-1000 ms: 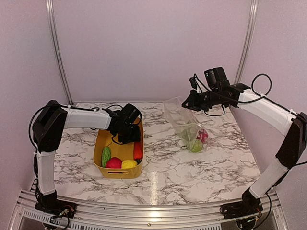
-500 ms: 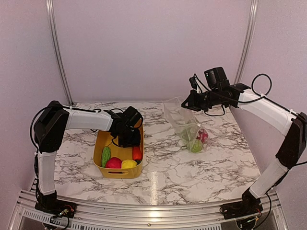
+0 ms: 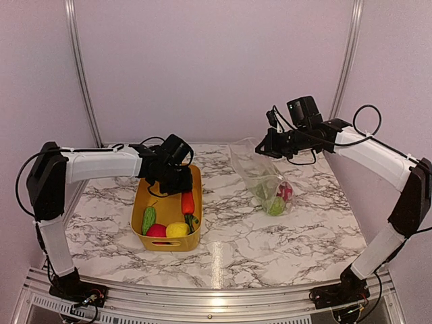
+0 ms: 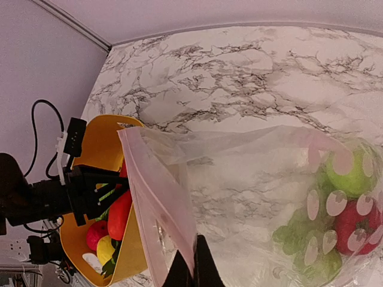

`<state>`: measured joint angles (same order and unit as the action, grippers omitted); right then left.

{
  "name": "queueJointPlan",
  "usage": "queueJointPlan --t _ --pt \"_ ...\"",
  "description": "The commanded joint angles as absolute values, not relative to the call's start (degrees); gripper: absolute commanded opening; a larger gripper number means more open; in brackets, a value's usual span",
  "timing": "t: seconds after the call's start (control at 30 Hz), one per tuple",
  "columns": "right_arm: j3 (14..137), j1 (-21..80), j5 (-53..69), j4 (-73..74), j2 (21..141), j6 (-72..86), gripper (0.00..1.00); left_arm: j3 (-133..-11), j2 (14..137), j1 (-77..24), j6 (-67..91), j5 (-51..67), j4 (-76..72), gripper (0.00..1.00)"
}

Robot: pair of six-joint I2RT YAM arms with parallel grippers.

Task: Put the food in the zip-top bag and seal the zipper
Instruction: Pick up the fake vegetable from the bin, then place the fake vegetable in the zipper food storage bag.

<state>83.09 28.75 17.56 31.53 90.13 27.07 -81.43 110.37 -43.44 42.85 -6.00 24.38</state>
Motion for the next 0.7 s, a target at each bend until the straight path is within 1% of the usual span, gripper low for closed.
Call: queueJointPlan --t 0.0,0.1,0.3,0.47,0.67 --pt "83.8 29.6 18.0 31.1 88.9 27.8 0.00 -80.6 100.2 -43.2 39.3 -12.1 17.5 0.17" --pt "84.2 29.8 18.1 31.2 88.8 28.0 0.00 -79.4 95.8 -43.2 36.1 -12.8 10.9 0.16" --pt "85.3 30.3 18.8 31.9 88.3 29.2 0.00 -75.7 88.4 -44.0 31.9 -10.7 -6.1 0.10" --pt "87.0 31.2 19.3 32.6 88.3 30.6 0.00 -77.5 87.1 -46.4 29.5 -9.4 -15.4 0.09" --pt "89.6 33.1 20.3 33.5 89.2 32.2 0.00 -80.2 89.3 -50.2 26.8 -8.8 -27.3 0.08"
